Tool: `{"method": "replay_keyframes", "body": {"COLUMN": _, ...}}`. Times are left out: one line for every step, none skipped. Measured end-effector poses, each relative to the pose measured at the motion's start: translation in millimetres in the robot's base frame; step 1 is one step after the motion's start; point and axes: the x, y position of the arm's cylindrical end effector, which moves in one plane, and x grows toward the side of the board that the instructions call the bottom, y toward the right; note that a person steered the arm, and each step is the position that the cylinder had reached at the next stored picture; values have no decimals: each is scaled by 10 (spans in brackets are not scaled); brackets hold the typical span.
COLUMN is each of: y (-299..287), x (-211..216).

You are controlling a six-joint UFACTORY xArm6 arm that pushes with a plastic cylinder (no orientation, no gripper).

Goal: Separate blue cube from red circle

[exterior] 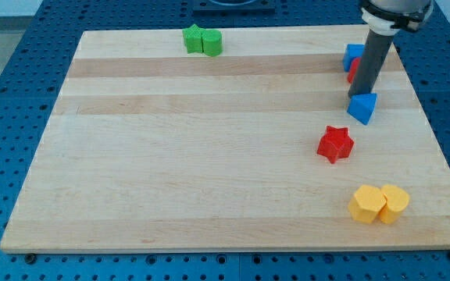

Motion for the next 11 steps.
{"method": "replay_keyframes", "body": {"y": 74, "x": -124}}
{"method": "replay_keyframes", "body": {"y": 224, "x": -184}}
{"method": "replay_keyframes", "body": {"y": 852, "x": -188}}
{"method": "replay_keyframes", "body": {"y": 1234, "x": -469}}
{"method": "replay_keyframes", "body": {"y": 1123, "x": -783}}
{"method": "replay_keyframes", "body": {"y": 621, "x": -757}}
{"method": "replay_keyframes", "body": {"y": -38, "x": -735}}
{"method": "replay_keyframes", "body": {"y": -773, "x": -560}}
{"method": "replay_keyframes", "body": {"y": -1402, "x": -464}}
{"method": "replay_keyframes", "body": {"y": -1723, "x": -830}}
{"method": "replay_keyframes", "body": {"y": -1610, "x": -1399}}
